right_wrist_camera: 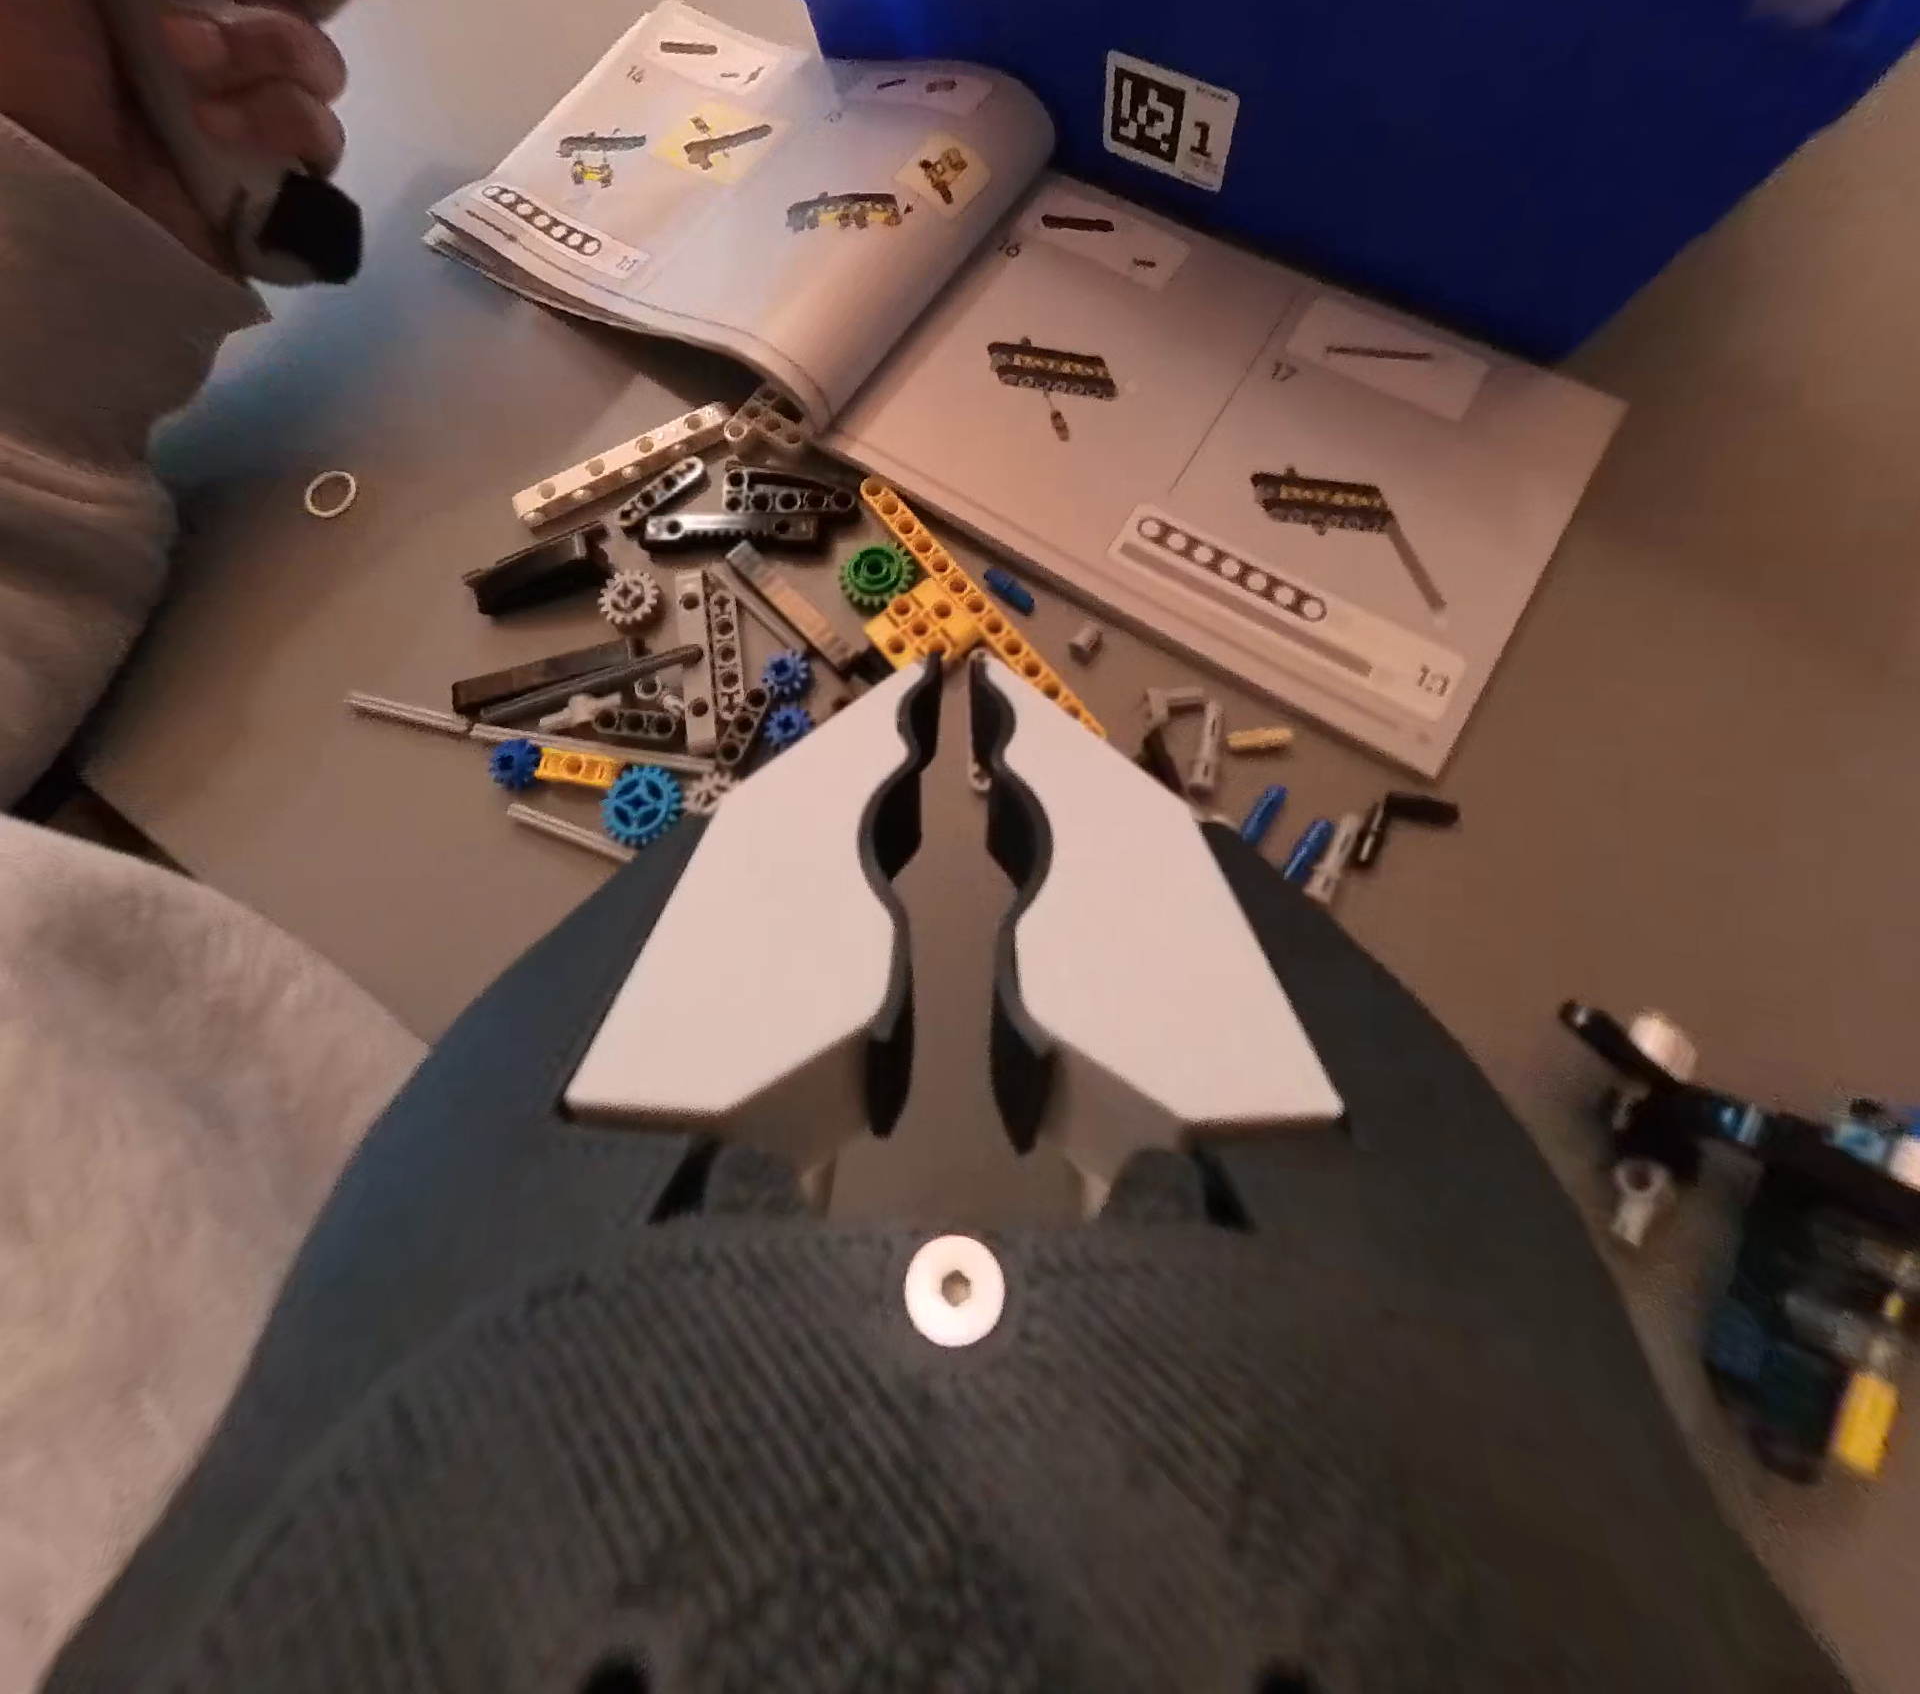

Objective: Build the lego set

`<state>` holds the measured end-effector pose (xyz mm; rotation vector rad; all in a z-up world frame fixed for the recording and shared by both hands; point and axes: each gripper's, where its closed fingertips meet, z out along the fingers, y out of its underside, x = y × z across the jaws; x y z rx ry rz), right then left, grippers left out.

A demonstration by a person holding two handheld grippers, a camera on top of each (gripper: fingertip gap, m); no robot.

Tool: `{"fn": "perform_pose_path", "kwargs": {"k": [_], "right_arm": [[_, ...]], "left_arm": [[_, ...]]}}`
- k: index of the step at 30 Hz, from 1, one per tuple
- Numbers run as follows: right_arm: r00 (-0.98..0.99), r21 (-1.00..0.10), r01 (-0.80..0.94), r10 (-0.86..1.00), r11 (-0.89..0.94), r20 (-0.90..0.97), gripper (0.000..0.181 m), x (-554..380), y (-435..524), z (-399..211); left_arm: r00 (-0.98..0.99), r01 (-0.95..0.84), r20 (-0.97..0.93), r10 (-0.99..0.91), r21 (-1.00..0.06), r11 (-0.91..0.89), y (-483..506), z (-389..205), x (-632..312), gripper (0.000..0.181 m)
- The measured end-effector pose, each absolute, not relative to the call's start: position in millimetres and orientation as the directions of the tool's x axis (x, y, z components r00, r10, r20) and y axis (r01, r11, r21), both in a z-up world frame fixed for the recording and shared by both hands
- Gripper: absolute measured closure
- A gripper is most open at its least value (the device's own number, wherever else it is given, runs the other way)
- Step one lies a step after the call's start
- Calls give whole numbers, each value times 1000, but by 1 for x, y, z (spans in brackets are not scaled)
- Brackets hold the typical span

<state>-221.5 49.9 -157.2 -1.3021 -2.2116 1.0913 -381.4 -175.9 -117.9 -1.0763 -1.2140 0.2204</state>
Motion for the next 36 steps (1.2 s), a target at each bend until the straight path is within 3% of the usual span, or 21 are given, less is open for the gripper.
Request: {"fn": "perform_pose_path", "kwargs": {"k": [12,22,36], "right_arm": [[-430,-790,524,899,317,75,181,-216,40,-178],[-461,-851,469,888,238,-6,181,-246,18,-169],[-401,-897,433,910,87,-106,176,-254,40,-148]], "left_arm": [[419,373,712,563,-701,608,-193,-113,-375,176],[397,346,603,692,-797,496,-195,-123,-376,175],[407,344,553,727,-830,439,-187,-128,-376,175]]}}
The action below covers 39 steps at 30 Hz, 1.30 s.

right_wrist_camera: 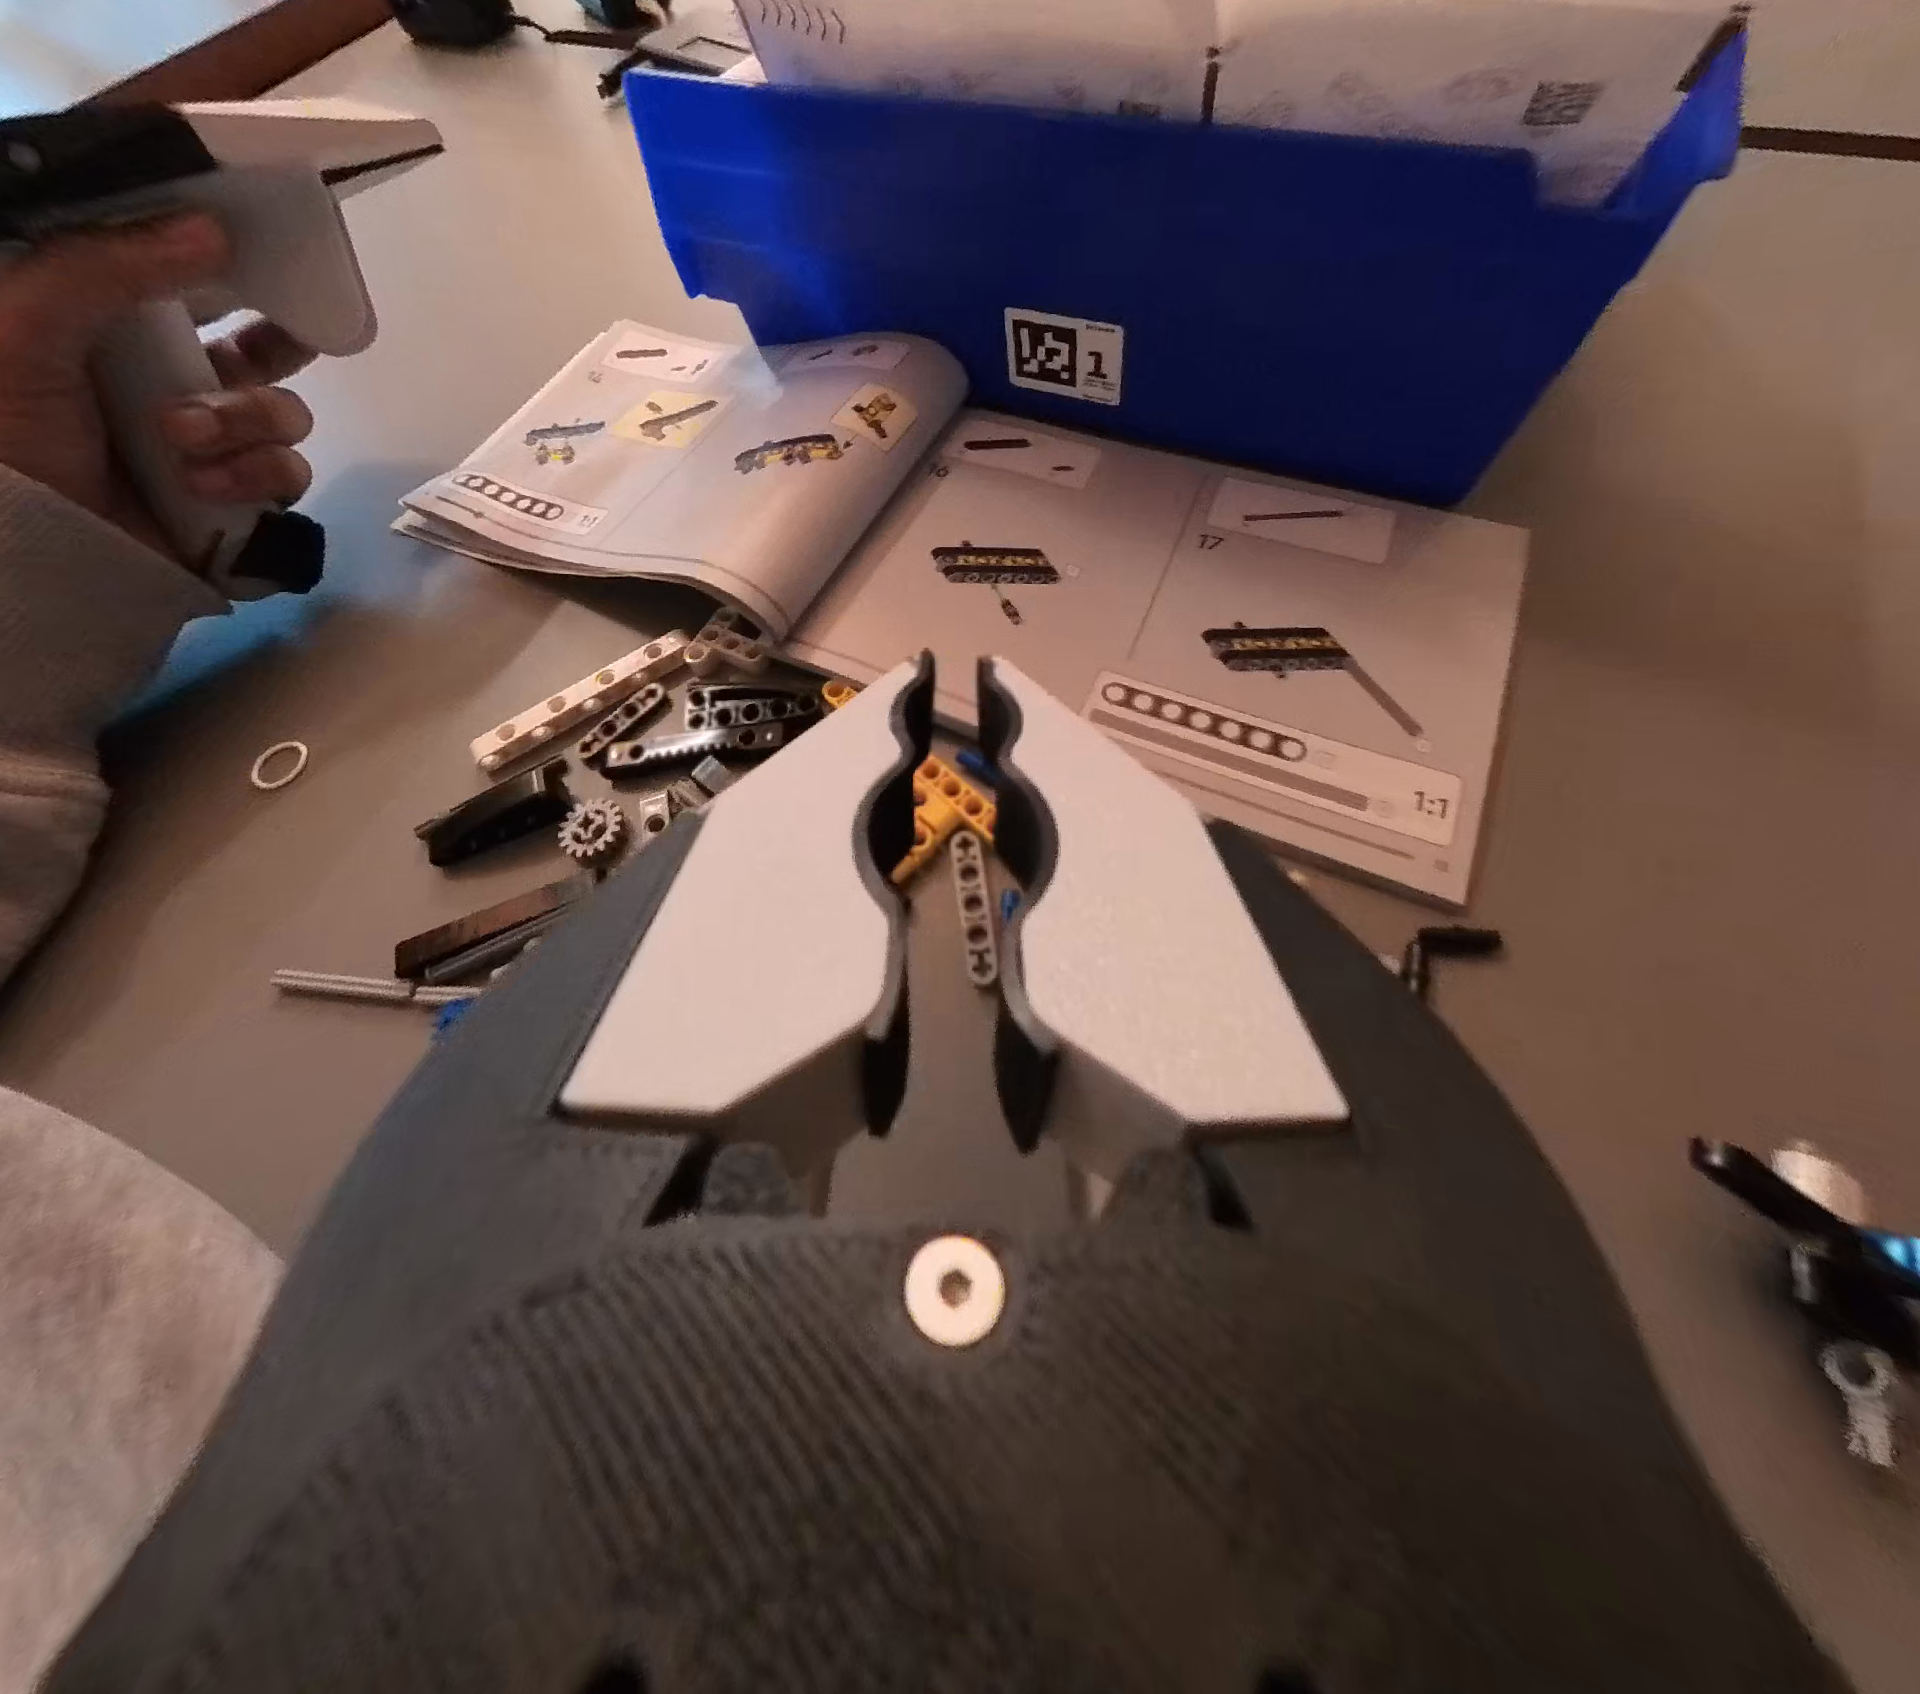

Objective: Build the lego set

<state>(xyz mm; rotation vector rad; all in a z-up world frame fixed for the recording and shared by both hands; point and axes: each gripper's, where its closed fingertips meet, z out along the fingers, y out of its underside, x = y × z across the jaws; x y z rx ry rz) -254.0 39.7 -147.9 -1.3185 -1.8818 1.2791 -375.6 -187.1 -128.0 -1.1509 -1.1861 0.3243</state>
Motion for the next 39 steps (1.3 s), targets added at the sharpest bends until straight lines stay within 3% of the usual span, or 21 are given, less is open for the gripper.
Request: {"fn": "perform_pose_path", "kwargs": {"k": [8,12,23,39], "right_arm": [[-418,-883,468,889,36,-185,172,-243,47,-150],[-473,-826,561,841,58,-262,171,-216,26,-171],[-572,-799,552,805,236,-158,161,-195,9,-191],[-600,-814,526,786,245,-151,162,-207,-2,-189]], "left_arm": [[406,330,532,743,-844,423,-186,-129,-376,176],[407,331,519,751,-850,409,-185,-130,-376,176],[391,363,518,761,-846,390,-186,-137,-376,181],[384,370,535,753,-836,405,-185,-139,-377,181]]}}
